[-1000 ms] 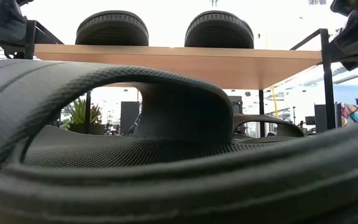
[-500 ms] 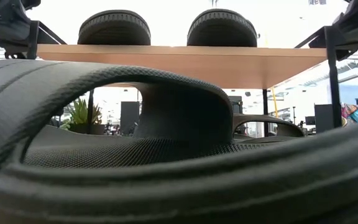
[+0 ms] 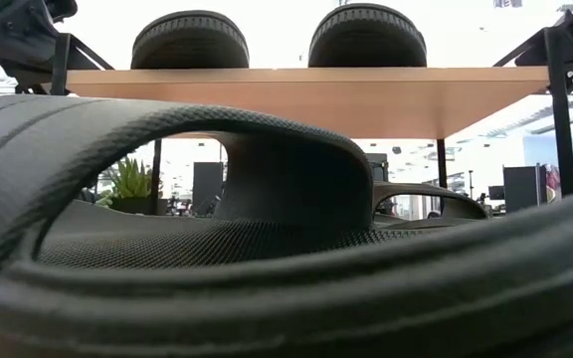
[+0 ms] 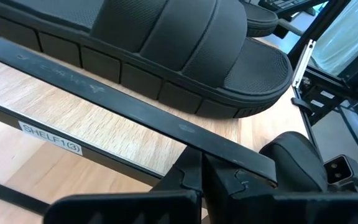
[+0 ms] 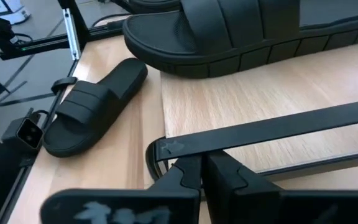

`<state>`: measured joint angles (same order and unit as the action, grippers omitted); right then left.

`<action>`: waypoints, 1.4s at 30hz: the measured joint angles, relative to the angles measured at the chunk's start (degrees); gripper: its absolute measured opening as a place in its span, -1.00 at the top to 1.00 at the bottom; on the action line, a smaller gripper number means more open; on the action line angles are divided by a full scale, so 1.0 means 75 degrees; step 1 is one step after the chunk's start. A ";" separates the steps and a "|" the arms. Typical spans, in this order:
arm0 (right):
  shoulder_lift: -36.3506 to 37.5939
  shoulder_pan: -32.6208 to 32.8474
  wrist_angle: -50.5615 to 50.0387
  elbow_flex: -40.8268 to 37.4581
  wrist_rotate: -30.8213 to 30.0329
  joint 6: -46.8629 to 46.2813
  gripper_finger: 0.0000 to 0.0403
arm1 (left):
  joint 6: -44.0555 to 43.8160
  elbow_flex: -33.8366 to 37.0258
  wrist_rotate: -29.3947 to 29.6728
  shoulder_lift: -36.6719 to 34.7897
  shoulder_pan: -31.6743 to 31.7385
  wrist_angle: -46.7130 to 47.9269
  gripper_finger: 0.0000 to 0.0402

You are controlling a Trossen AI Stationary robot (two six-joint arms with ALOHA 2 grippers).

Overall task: Pick and place slides into the shelf
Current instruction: Adjust the shelf

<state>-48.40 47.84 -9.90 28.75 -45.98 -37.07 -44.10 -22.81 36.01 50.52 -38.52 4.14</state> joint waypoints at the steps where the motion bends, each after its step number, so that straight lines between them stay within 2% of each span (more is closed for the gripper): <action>1: -0.0031 0.0047 0.0004 0.0000 -0.0009 -0.0052 1.00 | 0.0000 0.0000 -0.0001 0.0000 0.0000 0.0002 1.00; 10: -0.0117 0.0139 -0.0160 0.0032 -0.0067 0.0152 1.00 | 0.0832 0.0000 0.0028 0.0003 -0.0089 0.0015 0.99; 16: -0.0114 0.0136 -0.0572 0.0035 -0.0580 0.0215 1.00 | 0.1203 0.0000 0.0715 0.0015 -0.0232 0.0061 1.00; 21: -0.0115 0.0136 -0.1109 0.0035 -0.1031 -0.0157 1.00 | 0.1497 0.0009 0.1017 0.0017 -0.0233 0.0094 1.00; 25: -0.0118 0.0136 -0.1388 0.0035 -0.1093 -0.0384 1.00 | 0.1620 0.0015 0.1227 0.0029 -0.0230 0.0152 1.00; 37: -0.0120 0.0136 -0.1380 0.0032 -0.1102 -0.0527 1.00 | 0.2003 -0.0035 0.1310 0.1234 -0.0229 -0.0415 1.00; 42: -0.0120 0.0136 -0.1383 0.0029 -0.1123 -0.0569 1.00 | 0.2126 -0.0023 0.1212 0.1300 -0.0227 -0.0551 0.99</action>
<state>-49.30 48.86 -20.27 28.97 -54.40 -41.33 -28.15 -22.98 45.10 60.27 -40.22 0.01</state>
